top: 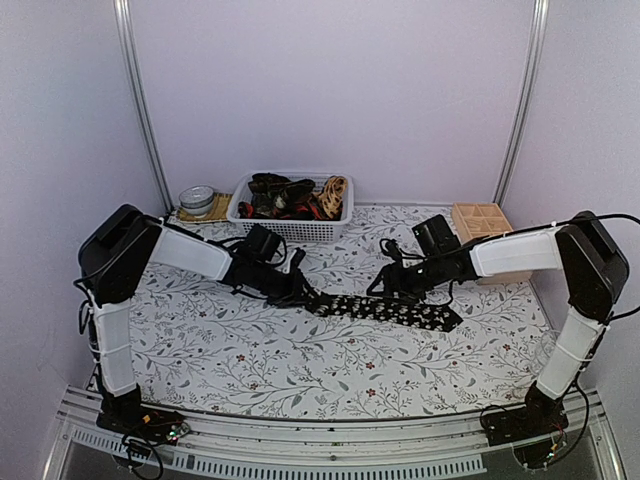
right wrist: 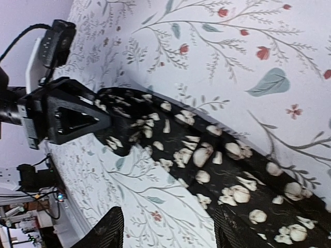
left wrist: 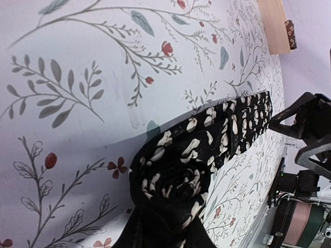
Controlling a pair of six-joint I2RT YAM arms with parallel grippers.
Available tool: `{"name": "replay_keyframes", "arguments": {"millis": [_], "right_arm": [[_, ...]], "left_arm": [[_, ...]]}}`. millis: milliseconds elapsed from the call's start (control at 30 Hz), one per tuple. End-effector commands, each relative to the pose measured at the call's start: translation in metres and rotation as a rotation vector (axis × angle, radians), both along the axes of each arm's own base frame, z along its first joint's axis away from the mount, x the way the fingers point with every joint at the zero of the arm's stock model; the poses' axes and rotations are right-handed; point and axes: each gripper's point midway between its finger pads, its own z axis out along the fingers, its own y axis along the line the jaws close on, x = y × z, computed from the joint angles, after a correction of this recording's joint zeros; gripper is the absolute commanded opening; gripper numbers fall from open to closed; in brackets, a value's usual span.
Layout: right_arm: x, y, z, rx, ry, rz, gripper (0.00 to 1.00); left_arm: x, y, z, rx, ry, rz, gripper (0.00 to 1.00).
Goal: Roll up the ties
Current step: Roll the tie at the center of the board.
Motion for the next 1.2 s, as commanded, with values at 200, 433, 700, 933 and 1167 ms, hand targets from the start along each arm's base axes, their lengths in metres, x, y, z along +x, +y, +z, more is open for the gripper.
{"name": "replay_keyframes", "arguments": {"millis": [200, 433, 700, 933, 1167], "right_arm": [[0.019, -0.032, -0.053, -0.265, -0.025, -0.049, 0.49], [0.000, -0.049, -0.087, -0.343, 0.041, -0.041, 0.46], [-0.016, -0.058, -0.097, -0.374, 0.073, -0.030, 0.42], [-0.036, -0.046, -0.092, -0.391, 0.068, 0.021, 0.40], [-0.047, -0.035, -0.093, -0.386, 0.074, 0.051, 0.40]], "left_arm": [[0.006, 0.011, 0.003, -0.141, 0.048, 0.080, 0.00], [0.016, 0.019, 0.015, -0.204, 0.042, 0.137, 0.00], [0.024, 0.029, 0.017, -0.221, 0.030, 0.218, 0.00], [0.032, 0.039, 0.028, -0.171, -0.028, 0.287, 0.01], [0.036, 0.046, 0.024, 0.011, -0.100, 0.305, 0.00]]}}
